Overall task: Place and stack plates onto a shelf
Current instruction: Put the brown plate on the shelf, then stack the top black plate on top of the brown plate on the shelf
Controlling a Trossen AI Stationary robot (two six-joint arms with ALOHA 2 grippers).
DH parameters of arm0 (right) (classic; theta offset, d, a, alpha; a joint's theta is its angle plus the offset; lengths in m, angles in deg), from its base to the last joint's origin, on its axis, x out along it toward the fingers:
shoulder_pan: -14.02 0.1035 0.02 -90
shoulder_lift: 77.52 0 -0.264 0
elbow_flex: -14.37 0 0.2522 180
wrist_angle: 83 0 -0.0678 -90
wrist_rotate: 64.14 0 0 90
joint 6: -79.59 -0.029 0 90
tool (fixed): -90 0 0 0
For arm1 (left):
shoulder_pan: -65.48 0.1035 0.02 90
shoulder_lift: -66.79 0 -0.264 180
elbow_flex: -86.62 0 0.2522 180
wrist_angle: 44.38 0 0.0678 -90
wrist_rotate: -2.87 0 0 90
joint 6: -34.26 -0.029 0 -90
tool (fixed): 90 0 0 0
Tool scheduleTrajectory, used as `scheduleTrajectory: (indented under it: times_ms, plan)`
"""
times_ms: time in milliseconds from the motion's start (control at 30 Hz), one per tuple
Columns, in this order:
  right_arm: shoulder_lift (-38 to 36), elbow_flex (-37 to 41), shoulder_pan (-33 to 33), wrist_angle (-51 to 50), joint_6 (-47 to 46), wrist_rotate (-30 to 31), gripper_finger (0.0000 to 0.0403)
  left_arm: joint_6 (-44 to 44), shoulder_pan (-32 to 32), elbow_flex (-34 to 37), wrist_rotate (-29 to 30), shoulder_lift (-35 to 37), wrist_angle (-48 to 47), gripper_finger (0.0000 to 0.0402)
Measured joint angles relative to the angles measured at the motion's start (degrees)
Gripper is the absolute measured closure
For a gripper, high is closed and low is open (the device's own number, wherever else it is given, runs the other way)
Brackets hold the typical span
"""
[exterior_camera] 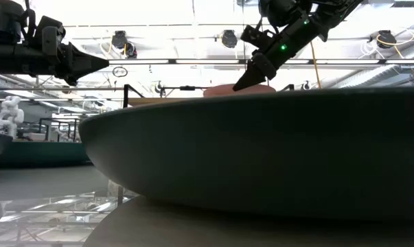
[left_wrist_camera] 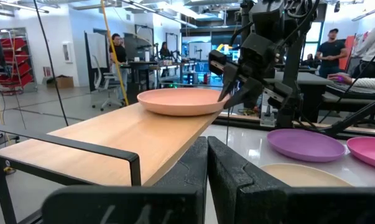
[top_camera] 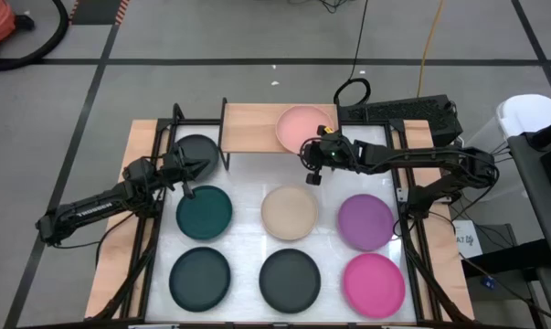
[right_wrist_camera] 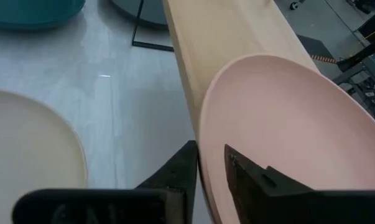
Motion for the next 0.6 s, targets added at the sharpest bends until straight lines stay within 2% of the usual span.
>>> scheduleTrajectory:
  times_ms: [267, 600]
  plan:
    - [-1.91, 0.02, 0.36, 0.28, 0.15, 0.26, 0.0299, 0.02, -0.01, 0.0, 0.0, 0.0, 0.01, 0.0387]
    - [-13.28, 0.02, 3.87, 2.14, -3.97, 0.04, 0.0286, 0.0, 0.0, 0.0, 0.0, 0.0, 0.01, 0.0387]
